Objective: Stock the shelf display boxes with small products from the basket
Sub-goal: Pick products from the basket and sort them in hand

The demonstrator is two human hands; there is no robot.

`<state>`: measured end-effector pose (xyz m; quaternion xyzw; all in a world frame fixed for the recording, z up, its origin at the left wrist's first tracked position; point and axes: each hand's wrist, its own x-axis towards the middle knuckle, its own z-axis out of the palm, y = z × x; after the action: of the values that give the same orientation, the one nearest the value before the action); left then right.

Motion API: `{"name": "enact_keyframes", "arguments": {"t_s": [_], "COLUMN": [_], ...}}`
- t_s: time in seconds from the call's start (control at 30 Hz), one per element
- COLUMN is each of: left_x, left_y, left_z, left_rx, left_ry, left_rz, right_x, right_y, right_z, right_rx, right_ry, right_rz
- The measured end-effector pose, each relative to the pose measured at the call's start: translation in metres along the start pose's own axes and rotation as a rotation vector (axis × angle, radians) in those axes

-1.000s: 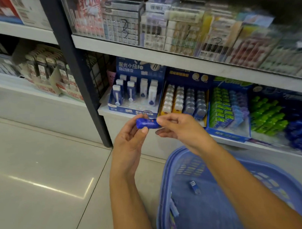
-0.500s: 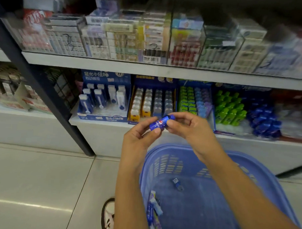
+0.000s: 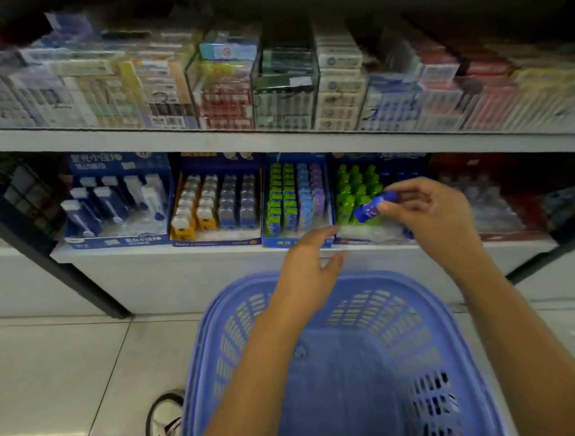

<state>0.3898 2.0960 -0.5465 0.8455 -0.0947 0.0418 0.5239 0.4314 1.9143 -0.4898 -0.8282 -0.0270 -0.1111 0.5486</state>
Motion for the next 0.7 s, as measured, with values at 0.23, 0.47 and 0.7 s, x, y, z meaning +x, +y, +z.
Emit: {"name": "enact_keyframes", "arguments": {"t_s": [0.23, 0.47, 0.7], "left_x": [0.031, 0.038, 0.04], "left_y": [0.001, -0.011, -0.011], "left_z": [0.043, 0.057, 0.056], "left_rx": [0.545, 0.66, 0.661], "left_ry": [-0.324, -0.357, -0.335], "left_rz": [0.147, 0.078, 0.091], "right_x": [0.047, 0.095, 0.127], "right_y": [0.044, 0.057, 0.063], "right_z": [-0.057, -0.035, -0.027], "right_rx": [-0.325, -0.533, -0.698], "right_ry": [0.081, -0.023, -0.279], "right_rz": [-0.023, -0.106, -0.032]}}
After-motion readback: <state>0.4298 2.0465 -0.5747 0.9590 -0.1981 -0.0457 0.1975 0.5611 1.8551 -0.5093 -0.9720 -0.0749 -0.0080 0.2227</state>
